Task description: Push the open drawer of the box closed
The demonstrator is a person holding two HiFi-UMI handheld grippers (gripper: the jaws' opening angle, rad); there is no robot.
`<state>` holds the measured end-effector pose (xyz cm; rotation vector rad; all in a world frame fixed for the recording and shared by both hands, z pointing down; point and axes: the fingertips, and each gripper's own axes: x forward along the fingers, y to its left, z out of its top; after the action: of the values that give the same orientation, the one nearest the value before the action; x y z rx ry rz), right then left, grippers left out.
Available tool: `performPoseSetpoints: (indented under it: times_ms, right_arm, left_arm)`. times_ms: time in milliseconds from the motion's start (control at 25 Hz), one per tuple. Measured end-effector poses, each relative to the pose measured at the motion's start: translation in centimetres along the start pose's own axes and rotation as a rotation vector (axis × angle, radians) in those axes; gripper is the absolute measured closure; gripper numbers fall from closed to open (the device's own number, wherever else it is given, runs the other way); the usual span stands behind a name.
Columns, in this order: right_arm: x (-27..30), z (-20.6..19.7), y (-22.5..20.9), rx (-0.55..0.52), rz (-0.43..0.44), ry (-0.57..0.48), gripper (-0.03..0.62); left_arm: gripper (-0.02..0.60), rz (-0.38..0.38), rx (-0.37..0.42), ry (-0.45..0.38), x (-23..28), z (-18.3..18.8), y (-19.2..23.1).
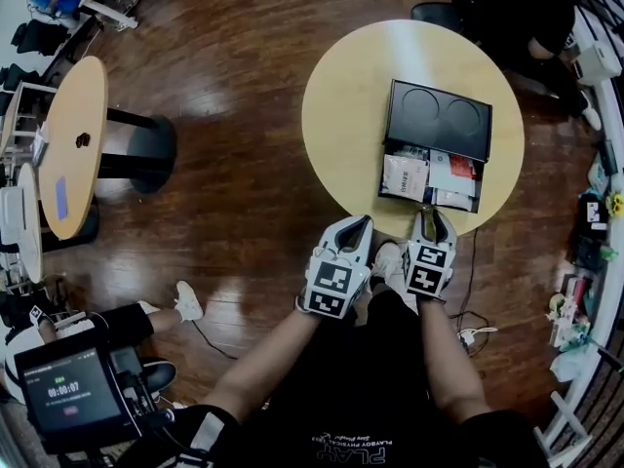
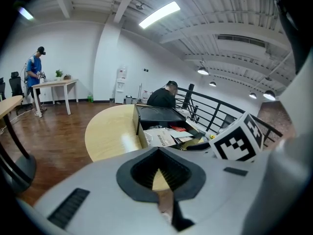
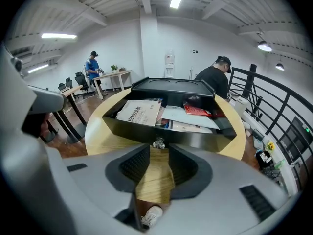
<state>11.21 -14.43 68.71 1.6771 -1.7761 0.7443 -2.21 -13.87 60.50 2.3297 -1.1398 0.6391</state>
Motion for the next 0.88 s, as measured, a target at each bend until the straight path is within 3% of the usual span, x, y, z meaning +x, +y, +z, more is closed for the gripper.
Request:
performPoseSetpoints:
  times_ms: [880]
  right_arm:
    - [0.28, 0.63, 0.80, 0.030, 0.029, -0.015, 0.517]
  left_arm:
    - [0.584, 0.021, 0.033, 0.003, -0.03, 0.46, 0.81]
